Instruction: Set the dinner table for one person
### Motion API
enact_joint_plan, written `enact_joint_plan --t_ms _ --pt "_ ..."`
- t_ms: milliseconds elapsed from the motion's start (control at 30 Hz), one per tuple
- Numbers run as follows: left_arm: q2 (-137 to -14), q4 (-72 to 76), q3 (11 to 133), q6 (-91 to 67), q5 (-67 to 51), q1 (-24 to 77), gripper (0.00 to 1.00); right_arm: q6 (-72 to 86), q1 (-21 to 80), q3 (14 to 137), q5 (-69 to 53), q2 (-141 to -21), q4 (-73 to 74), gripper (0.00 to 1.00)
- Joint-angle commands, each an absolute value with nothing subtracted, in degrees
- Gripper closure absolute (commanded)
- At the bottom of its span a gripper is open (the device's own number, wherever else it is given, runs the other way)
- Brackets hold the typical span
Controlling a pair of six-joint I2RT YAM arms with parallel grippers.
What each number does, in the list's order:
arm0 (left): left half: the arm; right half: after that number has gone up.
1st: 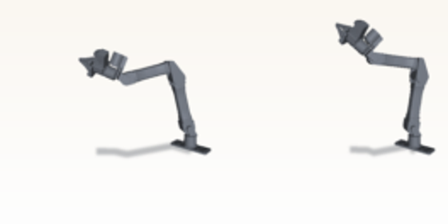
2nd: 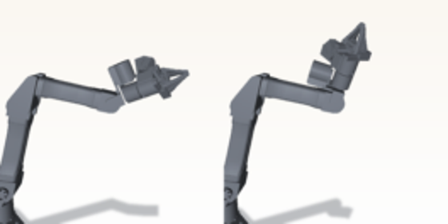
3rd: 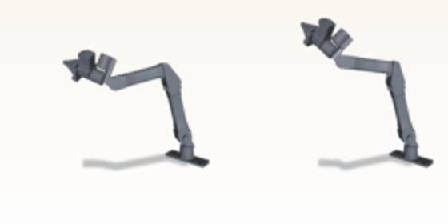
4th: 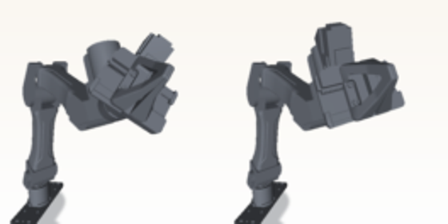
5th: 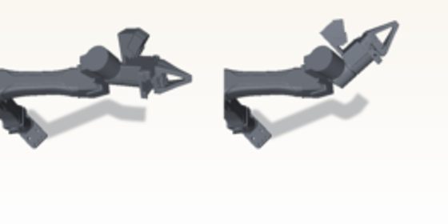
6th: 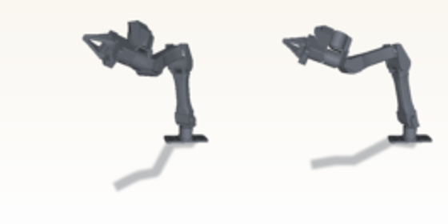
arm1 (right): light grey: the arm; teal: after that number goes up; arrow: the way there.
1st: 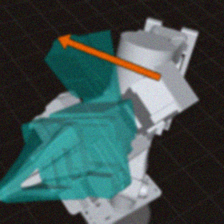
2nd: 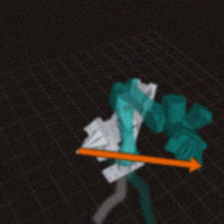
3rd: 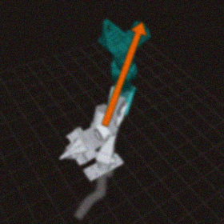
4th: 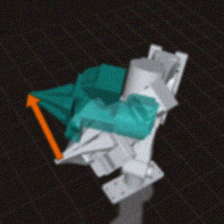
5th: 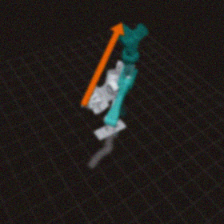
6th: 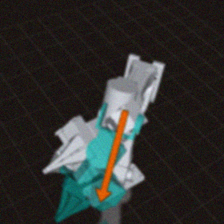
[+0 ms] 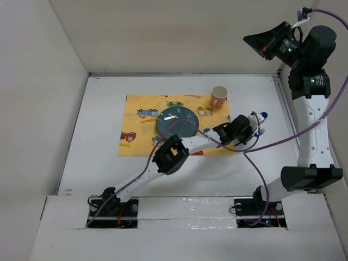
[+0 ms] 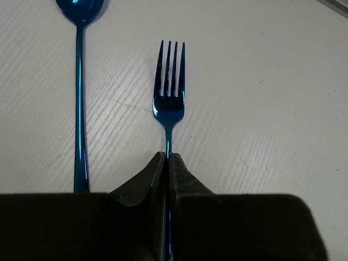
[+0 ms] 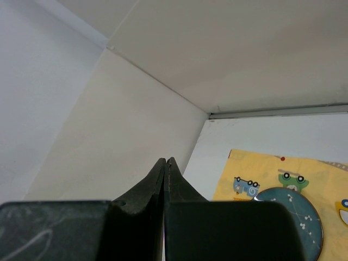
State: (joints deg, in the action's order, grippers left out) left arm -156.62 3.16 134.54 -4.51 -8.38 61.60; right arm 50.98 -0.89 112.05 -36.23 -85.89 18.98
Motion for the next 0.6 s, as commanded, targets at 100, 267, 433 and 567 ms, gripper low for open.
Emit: enact_joint_plan --t_ms 100,267,433,567 --pt "-150.2 -5.4 127.9 -5.3 -5.4 62.9 1.0 53.1 -2.5 111.7 -38.4 -83.1 13.6 1.0" --pt "-139.5 -1.9 127.6 -7.9 -4.6 62.9 1.0 56.1 -4.3 112.2 -39.5 -83.1 10.2 1.0" --pt "-135.0 -4.0 131.7 -11.0 -5.8 62.4 1.0 58.7 -5.6 114.4 -40.5 -83.8 7.0 1.0" --pt "-126.9 -3.0 129.6 -14.7 -6.6 59.9 1.0 60.3 -7.5 117.5 -41.7 -85.8 4.8 1.0"
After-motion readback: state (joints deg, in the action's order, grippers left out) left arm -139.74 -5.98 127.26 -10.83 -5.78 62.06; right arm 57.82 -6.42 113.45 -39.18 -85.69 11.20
